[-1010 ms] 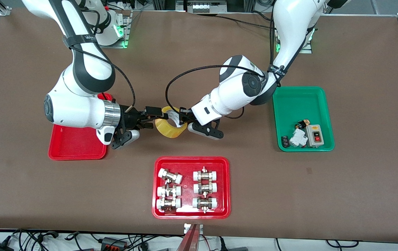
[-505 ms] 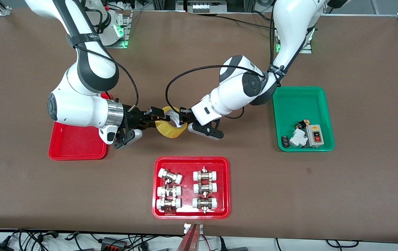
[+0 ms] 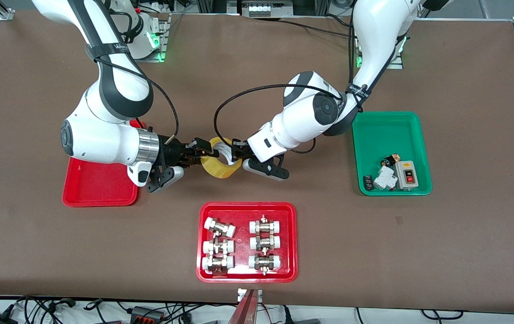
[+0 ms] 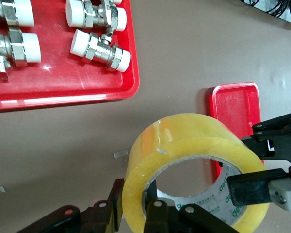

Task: Left arm passes tape to right arm into tray
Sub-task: 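Release the tape from the left gripper while the right gripper pulls it away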

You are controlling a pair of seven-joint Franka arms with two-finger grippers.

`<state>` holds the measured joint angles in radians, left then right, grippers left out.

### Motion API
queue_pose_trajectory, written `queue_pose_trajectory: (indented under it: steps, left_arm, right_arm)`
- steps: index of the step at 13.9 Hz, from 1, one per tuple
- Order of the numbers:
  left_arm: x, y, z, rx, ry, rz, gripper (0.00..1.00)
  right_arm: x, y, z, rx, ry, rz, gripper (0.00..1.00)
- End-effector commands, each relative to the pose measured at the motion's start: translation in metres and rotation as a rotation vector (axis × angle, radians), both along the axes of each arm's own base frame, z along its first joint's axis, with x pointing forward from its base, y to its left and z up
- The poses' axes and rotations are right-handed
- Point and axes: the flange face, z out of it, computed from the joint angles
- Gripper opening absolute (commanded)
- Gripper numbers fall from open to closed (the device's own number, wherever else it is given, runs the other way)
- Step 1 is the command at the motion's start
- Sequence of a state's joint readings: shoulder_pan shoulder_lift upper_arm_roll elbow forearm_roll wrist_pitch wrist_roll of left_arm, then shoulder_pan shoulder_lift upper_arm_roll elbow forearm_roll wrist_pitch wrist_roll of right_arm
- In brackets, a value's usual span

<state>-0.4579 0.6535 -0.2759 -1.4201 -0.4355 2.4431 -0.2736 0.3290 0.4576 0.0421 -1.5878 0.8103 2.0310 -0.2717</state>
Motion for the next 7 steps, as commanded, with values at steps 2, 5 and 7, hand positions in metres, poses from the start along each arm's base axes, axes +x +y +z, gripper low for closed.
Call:
queue_pose_trajectory:
  steps: [2,5,7]
  left_arm:
    - [0.019,0.031,0.019,0.071,-0.053,-0.001,1.0]
    - [0.026,0.072,0.038,0.119,0.067,-0.032,1.0]
    - [0.033,0.113,0.051,0.137,0.125,-0.092,1.0]
  right_arm:
    - [0.012,-0.019,0.006,0.007,-0.013,-0.028,0.0]
    - [0.017,-0.06,0.006,0.019,0.03,-0.001,0.0]
    - [0.021,-0.114,0.001,0.051,0.052,0.062,0.0]
